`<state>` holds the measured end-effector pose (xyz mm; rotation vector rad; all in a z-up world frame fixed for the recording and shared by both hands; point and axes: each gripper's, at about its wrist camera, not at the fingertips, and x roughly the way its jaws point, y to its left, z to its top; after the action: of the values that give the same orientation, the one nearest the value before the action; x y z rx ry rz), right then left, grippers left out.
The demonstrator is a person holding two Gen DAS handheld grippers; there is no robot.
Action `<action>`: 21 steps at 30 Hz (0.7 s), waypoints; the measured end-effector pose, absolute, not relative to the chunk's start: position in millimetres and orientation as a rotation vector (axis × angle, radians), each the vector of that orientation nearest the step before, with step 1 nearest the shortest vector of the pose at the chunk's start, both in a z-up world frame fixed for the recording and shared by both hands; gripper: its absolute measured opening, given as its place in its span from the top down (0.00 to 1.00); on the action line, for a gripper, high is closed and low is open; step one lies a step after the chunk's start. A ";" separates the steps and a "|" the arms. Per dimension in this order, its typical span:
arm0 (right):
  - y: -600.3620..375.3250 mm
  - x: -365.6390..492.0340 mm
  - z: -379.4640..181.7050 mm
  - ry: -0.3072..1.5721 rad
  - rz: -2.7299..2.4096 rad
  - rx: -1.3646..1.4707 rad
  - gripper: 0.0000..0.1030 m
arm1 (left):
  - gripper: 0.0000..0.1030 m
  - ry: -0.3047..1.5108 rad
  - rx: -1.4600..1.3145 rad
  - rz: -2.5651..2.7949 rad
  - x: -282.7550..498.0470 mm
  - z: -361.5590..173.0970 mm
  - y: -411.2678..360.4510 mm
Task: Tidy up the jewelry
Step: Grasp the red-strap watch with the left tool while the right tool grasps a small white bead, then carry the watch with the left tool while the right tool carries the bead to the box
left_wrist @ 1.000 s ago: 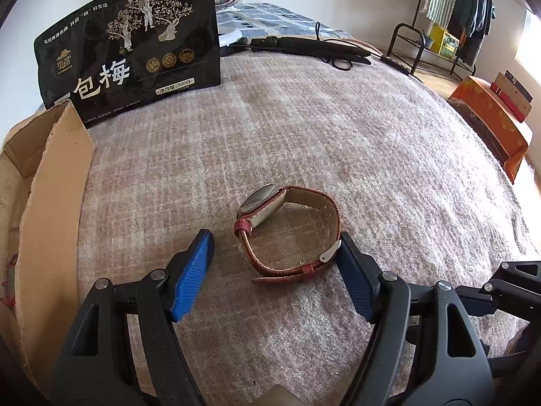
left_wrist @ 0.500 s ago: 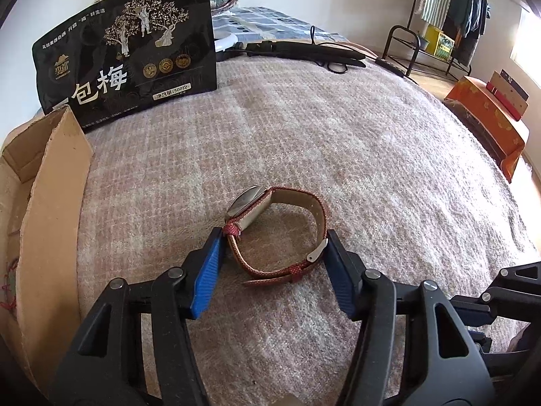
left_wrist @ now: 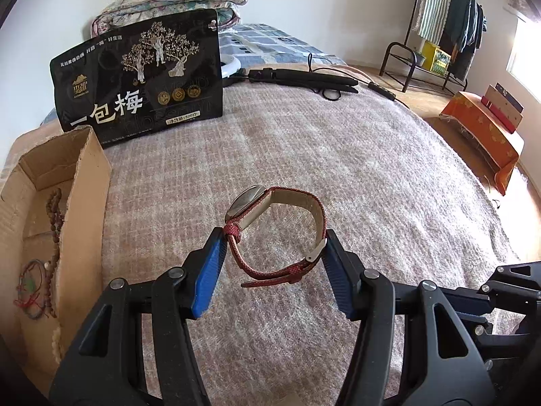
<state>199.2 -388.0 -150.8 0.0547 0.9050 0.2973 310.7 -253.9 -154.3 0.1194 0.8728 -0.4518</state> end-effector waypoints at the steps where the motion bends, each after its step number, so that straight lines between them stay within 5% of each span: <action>1: -388.6 197.9 -148.5 0.901 0.295 0.057 0.91 | 0.43 0.870 0.113 -0.453 310.5 -151.4 -251.9; 21: -357.1 181.0 -89.8 0.815 0.322 0.034 0.91 | 0.43 0.792 0.079 -0.431 295.3 -87.6 -191.6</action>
<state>181.0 -357.1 -89.8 0.0339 0.8153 0.3223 295.3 -191.6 -87.6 0.0793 0.7918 -0.4307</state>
